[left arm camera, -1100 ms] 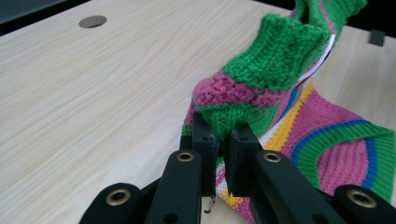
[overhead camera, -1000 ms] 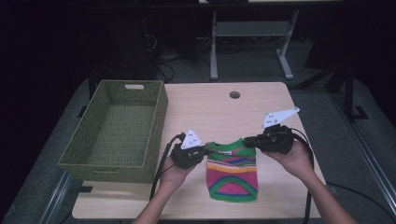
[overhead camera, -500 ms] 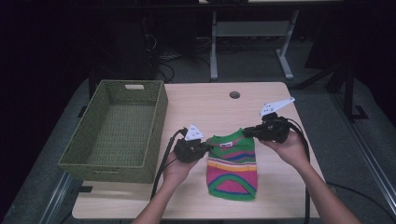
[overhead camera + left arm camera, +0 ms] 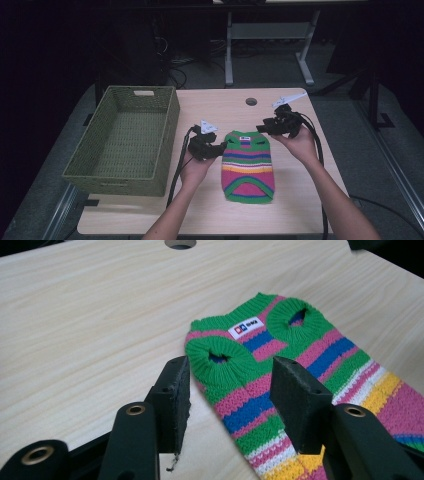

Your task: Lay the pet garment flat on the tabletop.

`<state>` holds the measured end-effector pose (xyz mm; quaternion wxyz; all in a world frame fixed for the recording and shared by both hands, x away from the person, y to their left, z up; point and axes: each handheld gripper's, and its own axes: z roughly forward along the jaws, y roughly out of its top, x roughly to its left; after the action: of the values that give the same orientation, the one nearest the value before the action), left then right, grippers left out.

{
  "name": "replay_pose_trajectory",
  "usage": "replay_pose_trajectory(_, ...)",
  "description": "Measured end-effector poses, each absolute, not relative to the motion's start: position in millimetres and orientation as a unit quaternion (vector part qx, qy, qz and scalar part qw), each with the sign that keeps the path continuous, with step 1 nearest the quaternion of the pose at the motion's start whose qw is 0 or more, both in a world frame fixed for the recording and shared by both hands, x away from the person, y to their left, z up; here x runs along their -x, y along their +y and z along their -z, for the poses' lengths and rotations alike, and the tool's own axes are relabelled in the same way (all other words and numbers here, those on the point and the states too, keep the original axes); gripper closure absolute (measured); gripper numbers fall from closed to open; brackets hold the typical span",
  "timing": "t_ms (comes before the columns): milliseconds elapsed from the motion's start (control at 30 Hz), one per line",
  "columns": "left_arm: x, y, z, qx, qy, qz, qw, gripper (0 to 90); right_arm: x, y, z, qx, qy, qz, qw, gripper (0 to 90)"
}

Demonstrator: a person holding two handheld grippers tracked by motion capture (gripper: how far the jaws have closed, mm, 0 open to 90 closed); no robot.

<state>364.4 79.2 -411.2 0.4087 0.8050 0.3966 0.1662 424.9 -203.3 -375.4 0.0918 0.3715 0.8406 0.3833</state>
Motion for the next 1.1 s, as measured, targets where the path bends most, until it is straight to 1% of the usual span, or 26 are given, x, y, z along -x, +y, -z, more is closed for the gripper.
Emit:
replay_pose_trajectory(67, -363.3, 79.4, 417.7, -0.808, 0.394, -0.153, 0.410, 49.8, -419.9, -205.6, 386.0, -0.366, 0.849, -0.371, 0.084, 53.4)
replay_pose_trajectory(133, -362.9, 77.6, 425.2, -0.818, 0.386, -0.136, 0.404, 50.0, -411.4, -208.5, 397.6, -0.369, 0.851, -0.368, 0.062, 54.6)
replay_pose_trajectory(167, -362.9, 77.6, 425.2, -0.818, 0.386, -0.136, 0.404, 50.6, -411.4, -208.5, 397.6, -0.369, 0.851, -0.368, 0.062, 54.6)
replay_pose_trajectory(200, -362.3, 75.8, 429.0, -0.822, 0.382, -0.128, 0.403, 50.6, -405.3, -210.3, 404.6, -0.368, 0.853, -0.366, 0.056, 55.3)
replay_pose_trajectory(233, -361.3, 73.6, 431.9, -0.823, 0.382, -0.121, 0.403, 52.8, -397.1, -212.9, 414.8, -0.363, 0.863, -0.349, 0.045, 56.3)
replay_pose_trajectory(333, -358.0, 64.8, 440.7, -0.839, 0.365, -0.110, 0.389, 56.9, -390.6, -215.5, 421.6, -0.356, 0.870, -0.341, 0.027, 60.3)
replay_pose_trajectory(400, -355.6, 60.1, 444.0, -0.847, 0.353, -0.103, 0.384, 63.0, -386.5, -216.5, 425.0, -0.349, 0.875, -0.335, 0.023, 65.1)
replay_pose_trajectory(467, -352.7, 55.3, 446.3, -0.865, 0.322, -0.108, 0.369, 76.4, -383.9, -216.0, 429.5, -0.332, 0.883, -0.332, 0.004, 76.5)
replay_pose_trajectory(500, -351.3, 52.9, 447.6, -0.872, 0.312, -0.110, 0.361, 80.9, -382.8, -214.9, 432.8, -0.326, 0.887, -0.327, 0.003, 79.5)
replay_pose_trajectory(533, -350.5, 51.4, 448.7, -0.878, 0.304, -0.107, 0.354, 84.6, -382.1, -213.3, 436.6, -0.322, 0.890, -0.324, -0.003, 82.9)
replay_pose_trajectory(567, -350.5, 50.6, 449.7, -0.883, 0.298, -0.102, 0.348, 87.0, -382.3, -211.5, 441.3, -0.314, 0.893, -0.321, -0.008, 84.5)
replay_pose_trajectory(667, -349.4, 48.5, 452.7, -0.889, 0.297, -0.101, 0.335, 88.0, -383.1, -202.8, 453.7, -0.311, 0.904, -0.295, -0.011, 85.5)
replay_pose_trajectory(733, -350.1, 48.1, 454.3, -0.892, 0.294, -0.106, 0.326, 87.9, -385.7, -201.7, 454.7, -0.319, 0.896, -0.309, -0.012, 85.3)
replay_pose_trajectory(767, -351.3, 48.4, 454.8, -0.895, 0.292, -0.111, 0.319, 87.7, -387.2, -200.7, 455.3, -0.318, 0.895, -0.311, -0.004, 85.3)
replay_pose_trajectory(833, -353.2, 49.3, 456.4, -0.889, 0.305, -0.107, 0.324, 87.0, -388.9, -199.7, 456.5, -0.322, 0.892, -0.317, 0.000, 84.8)
replay_pose_trajectory(1100, -356.4, 51.2, 457.0, -0.888, 0.309, -0.115, 0.322, 85.0, -389.6, -204.9, 460.2, -0.342, 0.878, -0.334, -0.010, 81.0)
